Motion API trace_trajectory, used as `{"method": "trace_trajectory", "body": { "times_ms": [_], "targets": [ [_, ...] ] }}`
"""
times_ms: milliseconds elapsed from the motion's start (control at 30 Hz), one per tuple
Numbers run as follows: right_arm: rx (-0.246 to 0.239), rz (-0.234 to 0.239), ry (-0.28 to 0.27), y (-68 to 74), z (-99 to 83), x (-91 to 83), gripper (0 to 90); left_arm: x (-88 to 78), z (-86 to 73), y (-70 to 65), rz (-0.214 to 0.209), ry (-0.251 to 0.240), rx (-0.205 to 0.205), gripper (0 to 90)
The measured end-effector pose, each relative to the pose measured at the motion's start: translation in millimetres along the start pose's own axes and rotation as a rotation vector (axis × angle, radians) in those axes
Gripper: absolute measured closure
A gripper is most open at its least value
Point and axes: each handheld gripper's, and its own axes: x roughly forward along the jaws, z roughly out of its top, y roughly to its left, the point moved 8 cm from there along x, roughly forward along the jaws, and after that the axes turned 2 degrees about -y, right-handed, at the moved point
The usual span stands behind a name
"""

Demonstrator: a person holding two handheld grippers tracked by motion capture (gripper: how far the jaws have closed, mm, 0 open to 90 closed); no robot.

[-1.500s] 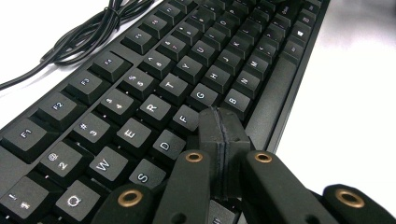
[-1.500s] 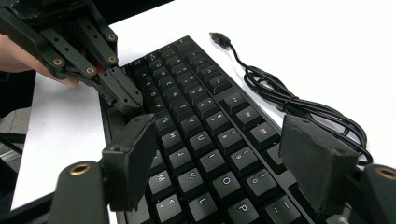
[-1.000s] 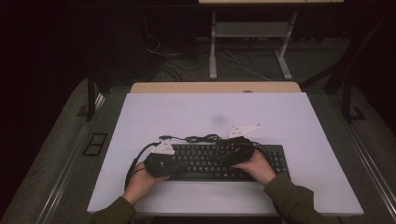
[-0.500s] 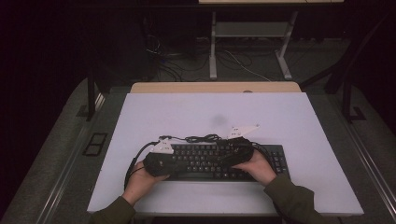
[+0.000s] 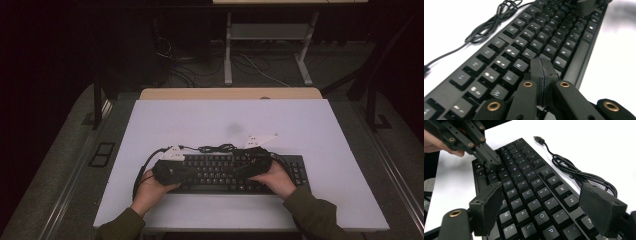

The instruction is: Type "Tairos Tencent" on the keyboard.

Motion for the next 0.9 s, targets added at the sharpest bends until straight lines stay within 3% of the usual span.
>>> {"method": "trace_trajectory", "body": {
  "times_ms": [433,900],
  "targets": [
    [0.002,0.000,0.004,0.4,-0.4,1.2,18.8,4.4,1.9,19.6,0.047,-0.007,-0.020,89.2],
    [0.001,0.000,0.000,0.2,0.1,1.3,18.8,7.8,-2.9,24.6,0.052,0.007,-0.032,89.2]
  ]
}}
